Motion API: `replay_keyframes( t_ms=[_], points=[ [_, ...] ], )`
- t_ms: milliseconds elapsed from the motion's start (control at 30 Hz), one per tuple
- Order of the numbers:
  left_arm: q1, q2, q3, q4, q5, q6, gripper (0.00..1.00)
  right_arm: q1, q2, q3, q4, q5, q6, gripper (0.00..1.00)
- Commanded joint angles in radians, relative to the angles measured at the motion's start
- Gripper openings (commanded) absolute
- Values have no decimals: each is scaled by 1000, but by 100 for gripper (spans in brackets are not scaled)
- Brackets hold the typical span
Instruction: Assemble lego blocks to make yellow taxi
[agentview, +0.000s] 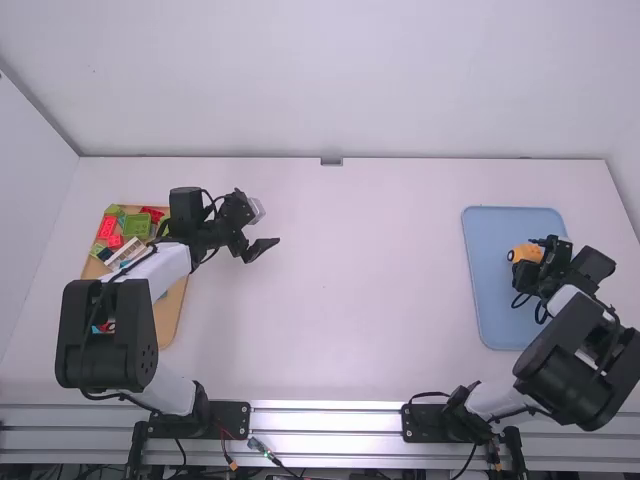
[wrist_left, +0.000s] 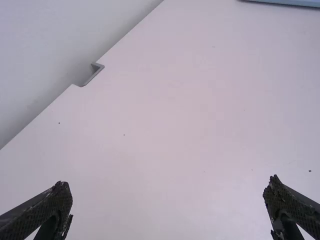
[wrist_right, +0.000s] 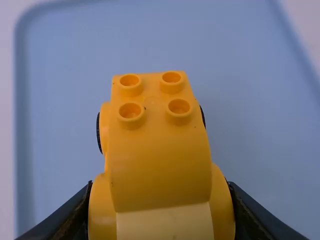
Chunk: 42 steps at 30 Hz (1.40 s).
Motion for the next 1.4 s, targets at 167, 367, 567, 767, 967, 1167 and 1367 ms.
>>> replay_keyframes(
  t_ms=[167, 367, 567, 767, 967, 1167, 1367],
  points=[
    [-3, -13, -15, 0, 8, -24, 99, 23, 87, -8, 43, -4, 20, 99],
    [-5, -13, -15, 61, -111, -288, 99, 21, 11, 16, -30, -4, 21, 99],
    [-35, -18, -2, 80, -377, -472, 99, 52, -121, 61, -140, 85, 115, 99],
    [-68, -63, 30, 14, -584, -668, 99, 162, -312, 68, -233, 191, 204, 99],
    [-67, -197, 28, -80, -701, -810, 99, 333, -467, 66, -305, 254, 205, 99],
    [-82, -250, -26, -133, -754, -776, 93, 388, -522, 11, -250, 309, 260, 93],
    [-82, -327, -102, -163, -813, -776, 86, 471, -605, -73, -167, 330, 344, 85]
  ],
)
